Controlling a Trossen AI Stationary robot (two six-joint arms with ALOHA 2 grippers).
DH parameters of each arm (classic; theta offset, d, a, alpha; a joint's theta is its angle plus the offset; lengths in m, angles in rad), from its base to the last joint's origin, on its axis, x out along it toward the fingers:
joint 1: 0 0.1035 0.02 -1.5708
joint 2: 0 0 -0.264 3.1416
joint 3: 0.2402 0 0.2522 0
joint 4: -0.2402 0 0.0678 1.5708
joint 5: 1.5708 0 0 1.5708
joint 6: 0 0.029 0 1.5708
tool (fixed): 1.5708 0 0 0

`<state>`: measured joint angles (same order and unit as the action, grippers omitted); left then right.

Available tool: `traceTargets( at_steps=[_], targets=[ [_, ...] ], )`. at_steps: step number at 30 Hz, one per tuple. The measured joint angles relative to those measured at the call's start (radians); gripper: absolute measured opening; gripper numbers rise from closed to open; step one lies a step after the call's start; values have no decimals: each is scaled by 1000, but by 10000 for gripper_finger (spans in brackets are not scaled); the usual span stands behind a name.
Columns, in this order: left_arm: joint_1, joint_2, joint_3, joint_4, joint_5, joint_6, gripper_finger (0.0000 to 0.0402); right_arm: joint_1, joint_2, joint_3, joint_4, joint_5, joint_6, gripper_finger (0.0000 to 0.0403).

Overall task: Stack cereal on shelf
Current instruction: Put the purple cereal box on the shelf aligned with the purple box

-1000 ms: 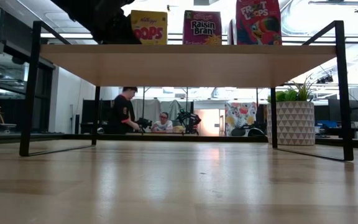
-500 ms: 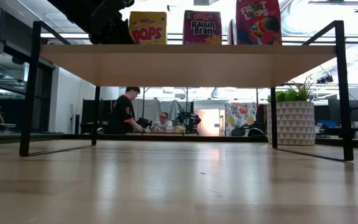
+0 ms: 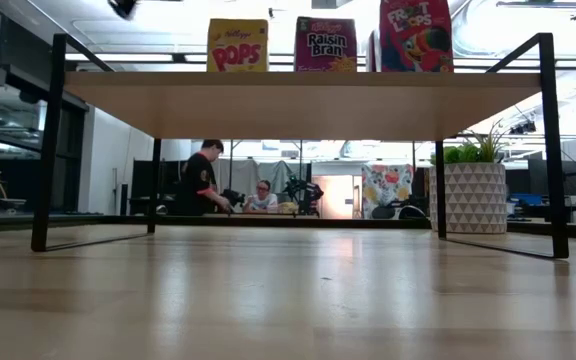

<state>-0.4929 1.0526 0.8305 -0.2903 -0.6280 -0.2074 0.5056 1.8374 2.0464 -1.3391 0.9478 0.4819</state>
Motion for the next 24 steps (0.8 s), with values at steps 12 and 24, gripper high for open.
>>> traceTargets(
  at_steps=[12,24],
  targets=[
    [-144,-303,-185,110,-329,75,0,119,-15,0,-232,-74,211,0],
    [-142,-394,-263,233,-161,203,0,256,-287,-366,-233,-30,550,0]
  ],
)
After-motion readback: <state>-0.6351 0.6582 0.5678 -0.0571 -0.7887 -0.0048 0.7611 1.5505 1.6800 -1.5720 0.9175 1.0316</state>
